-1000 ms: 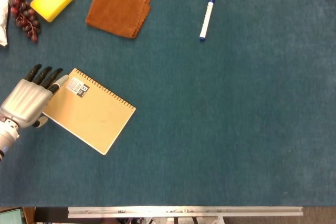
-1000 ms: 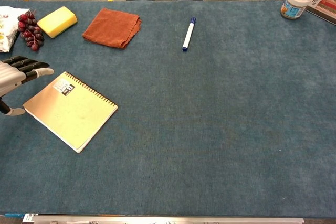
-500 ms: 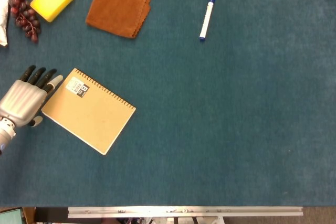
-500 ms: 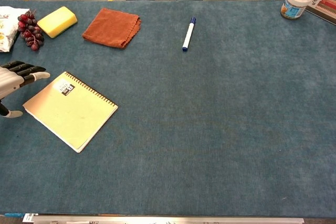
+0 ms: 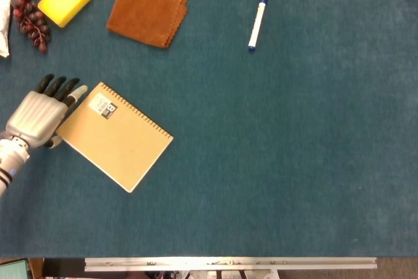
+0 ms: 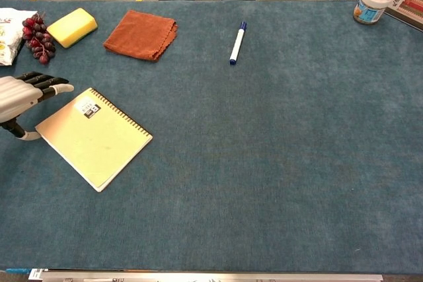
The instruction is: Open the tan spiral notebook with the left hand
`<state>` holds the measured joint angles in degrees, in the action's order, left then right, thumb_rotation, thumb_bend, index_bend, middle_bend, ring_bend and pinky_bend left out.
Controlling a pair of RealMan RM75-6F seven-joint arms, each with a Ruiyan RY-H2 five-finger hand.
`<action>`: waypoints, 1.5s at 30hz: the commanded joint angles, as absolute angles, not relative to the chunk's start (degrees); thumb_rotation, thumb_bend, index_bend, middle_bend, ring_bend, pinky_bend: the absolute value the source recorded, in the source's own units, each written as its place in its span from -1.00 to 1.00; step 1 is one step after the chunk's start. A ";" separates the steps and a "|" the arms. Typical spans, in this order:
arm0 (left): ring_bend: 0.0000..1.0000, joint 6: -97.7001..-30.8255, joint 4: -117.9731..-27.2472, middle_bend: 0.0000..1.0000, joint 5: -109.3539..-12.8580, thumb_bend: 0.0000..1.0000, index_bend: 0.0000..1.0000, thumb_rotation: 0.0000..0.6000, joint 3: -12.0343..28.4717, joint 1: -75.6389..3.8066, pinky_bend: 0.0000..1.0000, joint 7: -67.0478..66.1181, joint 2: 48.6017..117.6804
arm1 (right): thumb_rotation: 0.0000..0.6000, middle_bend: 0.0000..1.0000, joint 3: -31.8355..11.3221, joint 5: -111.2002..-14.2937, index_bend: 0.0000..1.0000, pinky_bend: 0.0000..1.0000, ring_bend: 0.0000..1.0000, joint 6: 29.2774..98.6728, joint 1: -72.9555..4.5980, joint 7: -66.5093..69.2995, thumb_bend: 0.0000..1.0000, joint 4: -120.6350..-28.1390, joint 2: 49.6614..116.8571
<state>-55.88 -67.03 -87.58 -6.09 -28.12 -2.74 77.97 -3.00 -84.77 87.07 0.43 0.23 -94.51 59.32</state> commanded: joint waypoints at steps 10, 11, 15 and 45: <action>-1.00 -51.79 -70.44 -1.00 -86.38 -0.68 -1.00 1.00 -3.03 -32.36 -1.00 -4.05 78.88 | 1.00 -0.28 -2.96 -83.83 -0.36 -0.24 -0.38 87.83 1.41 0.77 -0.16 -93.98 59.53; -1.00 -51.57 -70.76 -1.00 -86.32 -0.68 -1.00 1.00 -2.77 -32.73 -1.00 -4.43 79.03 | 1.00 -0.28 -2.96 -83.79 -0.36 -0.24 -0.38 87.90 1.49 0.94 -0.16 -93.87 59.57; -1.00 -50.56 -72.34 -1.00 -85.94 -0.68 -1.00 1.00 -1.53 -34.41 -1.00 -6.07 79.76 | 1.00 -0.28 -2.91 -83.56 -0.36 -0.24 -0.38 87.92 1.74 1.54 -0.16 -93.23 59.76; -1.00 -46.53 -83.17 -1.00 -79.70 -0.68 -1.00 1.00 5.35 -43.14 -1.00 -12.16 80.86 | 1.00 -0.28 -3.15 -82.90 -0.36 -0.24 -0.38 87.66 2.54 4.75 -0.16 -89.84 60.95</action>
